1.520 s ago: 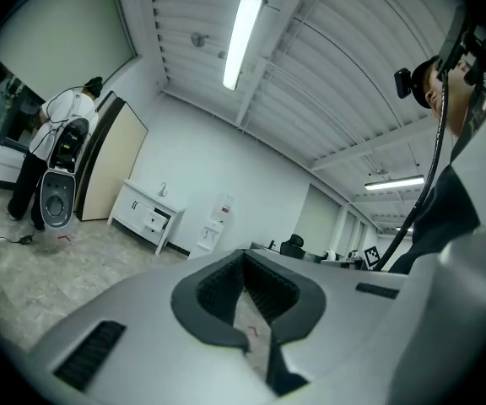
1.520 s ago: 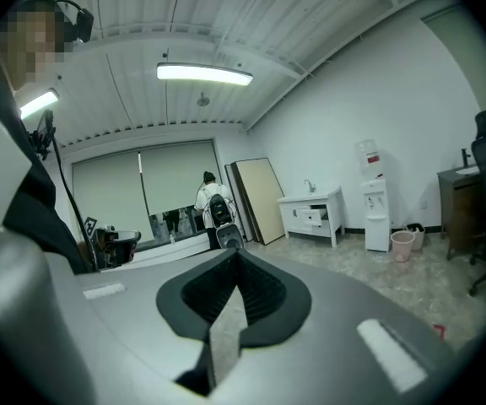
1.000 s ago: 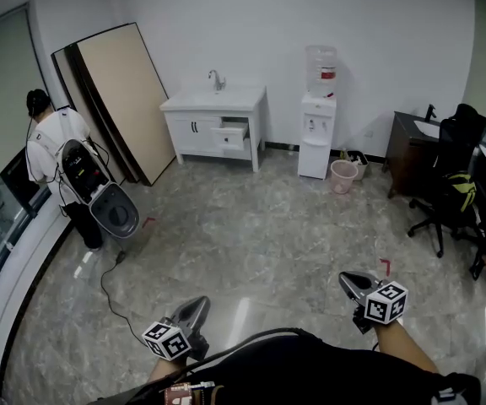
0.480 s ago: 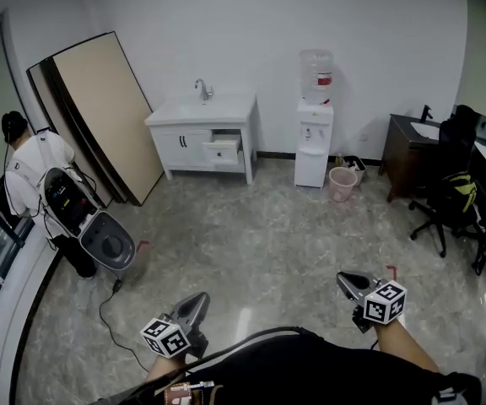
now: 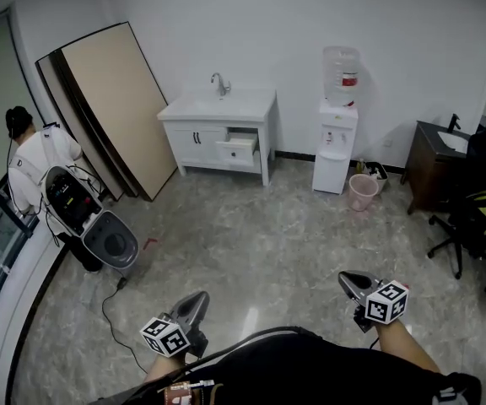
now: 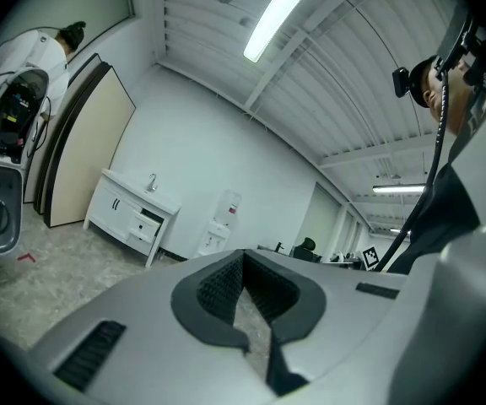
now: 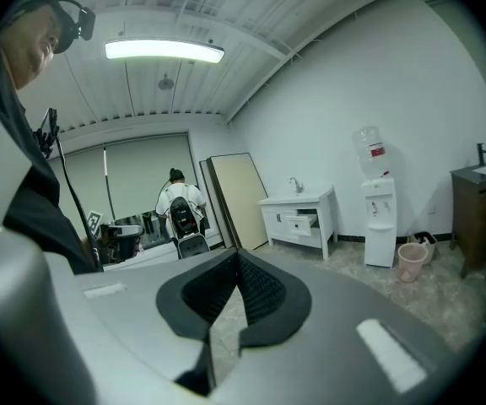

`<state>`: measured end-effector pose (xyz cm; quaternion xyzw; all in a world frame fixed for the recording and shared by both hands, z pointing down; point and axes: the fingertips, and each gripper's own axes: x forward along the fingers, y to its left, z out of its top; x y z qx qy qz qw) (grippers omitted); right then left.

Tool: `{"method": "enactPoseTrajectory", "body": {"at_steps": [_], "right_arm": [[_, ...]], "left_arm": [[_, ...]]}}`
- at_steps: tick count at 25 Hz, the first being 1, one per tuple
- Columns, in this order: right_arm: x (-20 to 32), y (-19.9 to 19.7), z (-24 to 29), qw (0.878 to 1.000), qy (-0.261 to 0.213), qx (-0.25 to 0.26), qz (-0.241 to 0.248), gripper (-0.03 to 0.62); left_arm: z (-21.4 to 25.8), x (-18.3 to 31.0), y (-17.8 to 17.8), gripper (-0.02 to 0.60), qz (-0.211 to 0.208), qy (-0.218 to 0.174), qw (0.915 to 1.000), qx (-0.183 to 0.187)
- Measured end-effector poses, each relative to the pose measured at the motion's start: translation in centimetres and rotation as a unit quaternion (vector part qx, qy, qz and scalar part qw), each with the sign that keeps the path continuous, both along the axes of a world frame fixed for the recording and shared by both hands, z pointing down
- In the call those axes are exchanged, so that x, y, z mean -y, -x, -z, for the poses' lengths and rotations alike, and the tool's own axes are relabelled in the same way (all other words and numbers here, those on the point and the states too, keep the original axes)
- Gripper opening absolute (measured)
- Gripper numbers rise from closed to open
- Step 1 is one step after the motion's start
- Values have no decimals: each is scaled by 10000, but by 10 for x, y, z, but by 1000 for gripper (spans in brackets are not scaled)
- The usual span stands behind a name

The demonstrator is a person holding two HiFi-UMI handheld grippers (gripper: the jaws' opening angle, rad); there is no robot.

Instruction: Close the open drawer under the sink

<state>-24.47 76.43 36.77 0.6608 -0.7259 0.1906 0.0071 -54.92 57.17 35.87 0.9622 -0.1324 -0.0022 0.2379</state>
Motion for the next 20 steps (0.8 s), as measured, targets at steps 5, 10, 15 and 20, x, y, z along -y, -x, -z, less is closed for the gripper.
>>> {"method": "enactPoseTrajectory", "body": {"at_steps": [5, 10, 15, 20], "right_arm": [[51, -86, 3, 9992, 108, 6, 374, 2], [102, -154, 19, 9972, -110, -136, 732, 2], [130, -199, 13, 9968, -123, -16, 791, 2], [153, -226, 1, 9978, -9, 42, 665, 2]], "left_arm": [[15, 22, -70, -8, 399, -17, 9991, -111], [19, 47, -128, -8, 781, 0, 9968, -187], [16, 58, -177, -8, 712, -104, 9974, -58], [5, 93, -198, -8, 710, 13, 9975, -64]]}}
